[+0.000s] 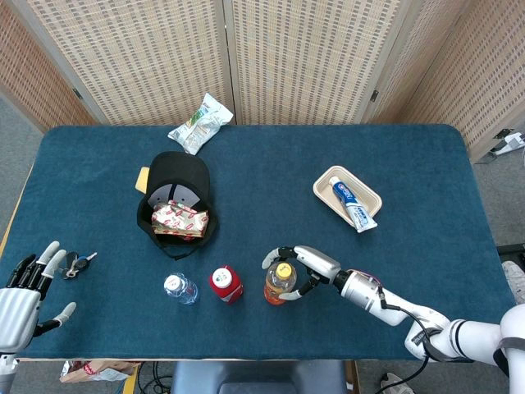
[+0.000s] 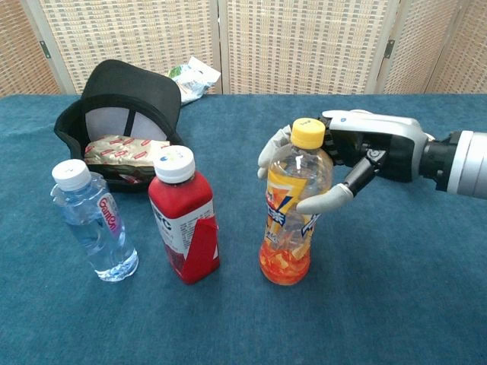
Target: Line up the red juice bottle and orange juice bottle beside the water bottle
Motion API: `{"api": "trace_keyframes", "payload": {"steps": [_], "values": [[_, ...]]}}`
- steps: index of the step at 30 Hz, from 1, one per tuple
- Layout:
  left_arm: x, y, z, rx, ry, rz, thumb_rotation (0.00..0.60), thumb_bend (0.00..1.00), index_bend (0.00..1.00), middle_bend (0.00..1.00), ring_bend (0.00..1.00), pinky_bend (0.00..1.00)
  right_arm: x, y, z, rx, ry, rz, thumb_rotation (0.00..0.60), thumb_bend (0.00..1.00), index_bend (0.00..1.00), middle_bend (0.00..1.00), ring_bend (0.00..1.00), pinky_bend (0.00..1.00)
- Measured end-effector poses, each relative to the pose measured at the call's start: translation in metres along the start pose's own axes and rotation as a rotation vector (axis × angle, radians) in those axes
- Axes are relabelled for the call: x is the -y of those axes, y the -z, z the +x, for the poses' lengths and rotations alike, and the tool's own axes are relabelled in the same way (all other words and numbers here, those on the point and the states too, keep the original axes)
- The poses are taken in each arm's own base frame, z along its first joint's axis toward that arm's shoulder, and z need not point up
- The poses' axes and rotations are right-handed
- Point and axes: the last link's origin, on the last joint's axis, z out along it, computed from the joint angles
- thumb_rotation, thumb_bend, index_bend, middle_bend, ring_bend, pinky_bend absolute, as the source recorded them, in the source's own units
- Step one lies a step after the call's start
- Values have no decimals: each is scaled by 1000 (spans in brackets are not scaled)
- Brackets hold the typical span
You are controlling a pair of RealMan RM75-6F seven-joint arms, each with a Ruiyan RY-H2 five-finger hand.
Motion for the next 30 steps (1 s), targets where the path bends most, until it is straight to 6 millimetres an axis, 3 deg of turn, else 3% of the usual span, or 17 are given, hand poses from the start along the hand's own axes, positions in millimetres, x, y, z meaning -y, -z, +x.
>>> {"api": "trace_keyframes", "payload": {"steps": [5,8,16,22,30], "values": [[-1,0,0,-1,1,-1,600,178,55,36,134,88,4,3,3,0,12,17,600,112,93,161,107,179],[-2,-1,0,-5,0,-3,600,178,55,36,134,88,9,9,9,-9,25,33,600,111,46,133,81,147],[-1,-5,0,-8,-4,-5,600,178,55,36,134,88,23,36,34,-117,134,64,600,118,50,156,72,137],[-1,-9,0,-11,-12,-6,600,178,55,36,134,88,21,64,46,-252,336,-4,600,203,186,227,76,137],[-4,-14,1,-16,-44,-13,600,178,55,36,123,88,16,134,53,-499,686,-220,600,206,202,245,80,137]]}}
